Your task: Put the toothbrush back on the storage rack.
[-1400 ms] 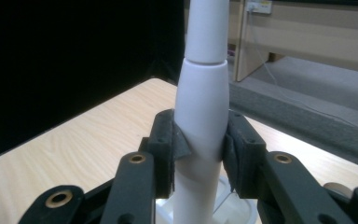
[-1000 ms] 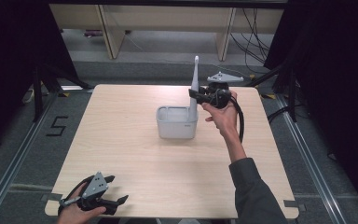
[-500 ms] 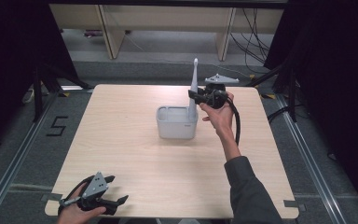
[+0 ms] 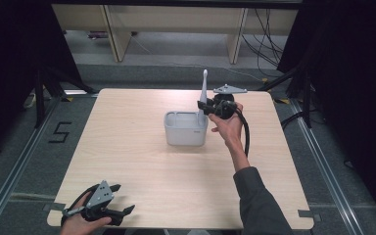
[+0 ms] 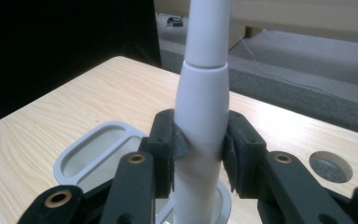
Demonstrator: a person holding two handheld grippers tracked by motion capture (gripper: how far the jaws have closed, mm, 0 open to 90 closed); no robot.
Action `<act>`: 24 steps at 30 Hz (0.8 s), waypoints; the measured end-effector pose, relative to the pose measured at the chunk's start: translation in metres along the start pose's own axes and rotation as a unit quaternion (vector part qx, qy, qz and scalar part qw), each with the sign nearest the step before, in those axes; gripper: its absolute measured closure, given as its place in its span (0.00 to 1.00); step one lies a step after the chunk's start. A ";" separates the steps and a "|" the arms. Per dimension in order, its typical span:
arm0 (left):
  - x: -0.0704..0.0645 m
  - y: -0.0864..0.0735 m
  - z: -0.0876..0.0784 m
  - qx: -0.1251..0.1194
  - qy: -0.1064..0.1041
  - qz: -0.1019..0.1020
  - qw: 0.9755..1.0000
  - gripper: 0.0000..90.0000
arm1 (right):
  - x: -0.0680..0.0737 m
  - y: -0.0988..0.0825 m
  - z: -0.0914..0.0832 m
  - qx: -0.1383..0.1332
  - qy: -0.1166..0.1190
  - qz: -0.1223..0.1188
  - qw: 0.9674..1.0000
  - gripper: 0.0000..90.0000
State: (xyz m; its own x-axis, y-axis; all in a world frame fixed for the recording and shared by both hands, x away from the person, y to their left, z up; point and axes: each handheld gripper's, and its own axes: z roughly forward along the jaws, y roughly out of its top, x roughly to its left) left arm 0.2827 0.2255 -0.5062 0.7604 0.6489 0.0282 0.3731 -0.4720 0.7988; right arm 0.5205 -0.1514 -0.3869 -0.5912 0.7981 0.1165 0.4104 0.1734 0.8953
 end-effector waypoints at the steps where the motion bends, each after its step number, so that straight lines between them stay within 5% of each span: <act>1: 0.001 0.000 -0.001 0.005 0.003 0.009 1.000 0.16 | -0.001 -0.001 0.001 0.002 -0.004 -0.015 1.000 0.74; 24: 0.001 0.000 0.000 0.004 0.005 0.006 1.000 0.16 | 0.000 -0.022 0.011 0.039 0.001 -0.022 0.999 0.74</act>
State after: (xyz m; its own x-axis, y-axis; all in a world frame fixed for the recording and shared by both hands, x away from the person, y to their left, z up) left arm 0.2836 0.2260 -0.5067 0.7591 0.6495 0.0439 0.3681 -0.4839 0.7939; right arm 0.5190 -0.1496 -0.4114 -0.6109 0.7878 0.0784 0.4364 0.2524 0.8636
